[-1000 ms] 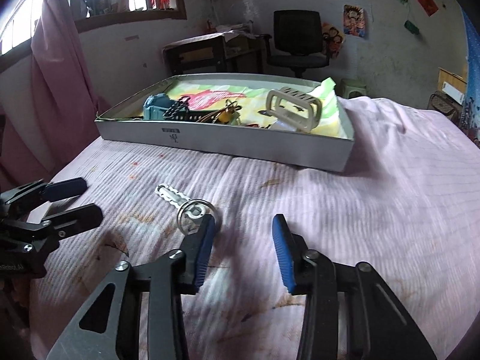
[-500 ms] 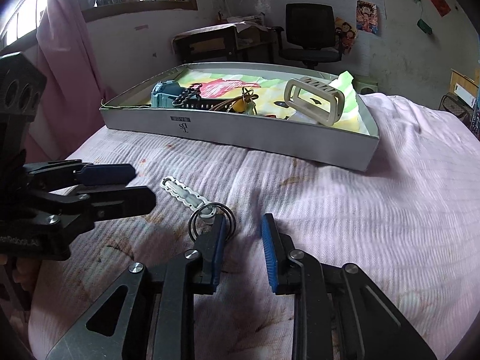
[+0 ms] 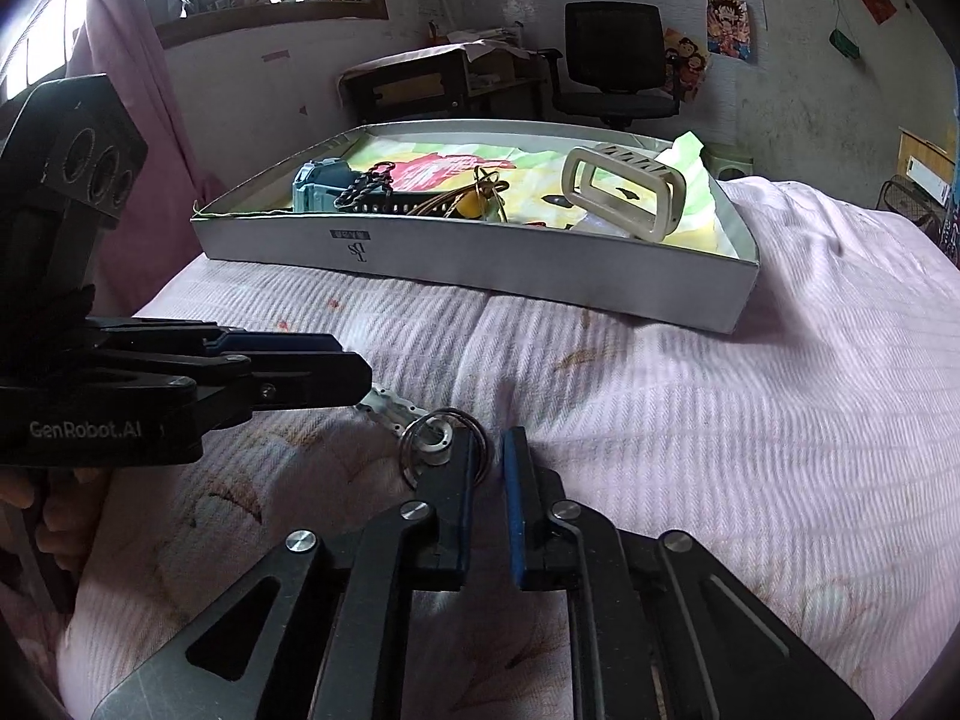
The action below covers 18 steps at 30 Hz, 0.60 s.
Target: Organize jewelry
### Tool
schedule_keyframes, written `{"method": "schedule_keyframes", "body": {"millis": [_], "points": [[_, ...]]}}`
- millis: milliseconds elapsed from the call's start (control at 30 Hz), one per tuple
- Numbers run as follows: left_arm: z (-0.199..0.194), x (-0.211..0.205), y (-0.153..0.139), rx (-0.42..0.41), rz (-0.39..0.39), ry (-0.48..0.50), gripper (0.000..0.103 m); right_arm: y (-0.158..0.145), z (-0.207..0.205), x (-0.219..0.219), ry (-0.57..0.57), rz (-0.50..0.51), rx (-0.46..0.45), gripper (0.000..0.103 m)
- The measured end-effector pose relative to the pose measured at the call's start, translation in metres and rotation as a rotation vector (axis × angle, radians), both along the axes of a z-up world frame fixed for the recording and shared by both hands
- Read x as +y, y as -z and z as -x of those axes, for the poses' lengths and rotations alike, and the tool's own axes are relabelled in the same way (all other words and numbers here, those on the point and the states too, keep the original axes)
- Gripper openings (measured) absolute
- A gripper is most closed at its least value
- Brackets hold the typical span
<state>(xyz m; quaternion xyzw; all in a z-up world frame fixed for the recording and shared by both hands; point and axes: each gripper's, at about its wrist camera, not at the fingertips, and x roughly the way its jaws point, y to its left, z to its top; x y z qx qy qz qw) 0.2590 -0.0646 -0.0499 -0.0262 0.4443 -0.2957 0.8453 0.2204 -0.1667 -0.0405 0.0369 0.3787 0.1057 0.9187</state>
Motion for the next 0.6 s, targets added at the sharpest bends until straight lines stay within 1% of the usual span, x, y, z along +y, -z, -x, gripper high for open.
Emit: {"method": "schedule_keyframes", "body": {"millis": [233, 367, 600], "points": [[0.0004, -0.0047, 0.0035, 0.016, 0.024, 0.050, 0.019, 0.0005, 0.0002, -0.0021, 0.006, -0.006, 0.002, 0.005], [0.0005, -0.0046, 0.0047, 0.020, 0.027, 0.048, 0.013, 0.0017, 0.0002, -0.0036, 0.009, -0.009, 0.004, 0.005], [0.0057, -0.0007, 0.0058, 0.019, 0.043, 0.052, 0.010, 0.0031, -0.0015, -0.0078, 0.021, -0.018, 0.008, 0.005]]}}
